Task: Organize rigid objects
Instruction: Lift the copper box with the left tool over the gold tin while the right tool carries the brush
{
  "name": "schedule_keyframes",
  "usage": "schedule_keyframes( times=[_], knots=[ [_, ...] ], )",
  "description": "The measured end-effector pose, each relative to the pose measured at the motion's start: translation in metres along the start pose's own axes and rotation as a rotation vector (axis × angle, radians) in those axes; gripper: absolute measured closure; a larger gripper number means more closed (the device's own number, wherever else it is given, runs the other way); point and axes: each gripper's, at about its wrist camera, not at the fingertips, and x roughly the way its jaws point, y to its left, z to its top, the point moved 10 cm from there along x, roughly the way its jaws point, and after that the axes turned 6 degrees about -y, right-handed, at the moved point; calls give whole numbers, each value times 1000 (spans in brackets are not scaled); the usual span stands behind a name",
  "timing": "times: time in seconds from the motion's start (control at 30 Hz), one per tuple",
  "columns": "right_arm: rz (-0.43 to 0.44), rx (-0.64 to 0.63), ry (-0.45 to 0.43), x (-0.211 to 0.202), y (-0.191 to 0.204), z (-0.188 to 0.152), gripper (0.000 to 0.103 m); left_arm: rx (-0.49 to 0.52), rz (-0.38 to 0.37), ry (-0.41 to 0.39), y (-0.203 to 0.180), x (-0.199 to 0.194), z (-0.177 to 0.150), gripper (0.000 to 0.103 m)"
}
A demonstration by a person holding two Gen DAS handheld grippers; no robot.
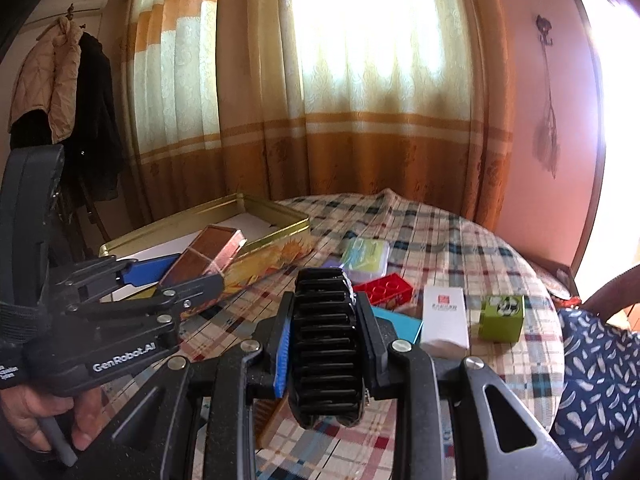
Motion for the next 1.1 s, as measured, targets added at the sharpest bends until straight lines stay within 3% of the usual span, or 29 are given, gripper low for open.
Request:
schedule_keyframes(
  times=[1.1],
  knots=[
    [-6,-8,-79,6,3,14,73,-22,56,-81,19,-5,11,58]
  ],
)
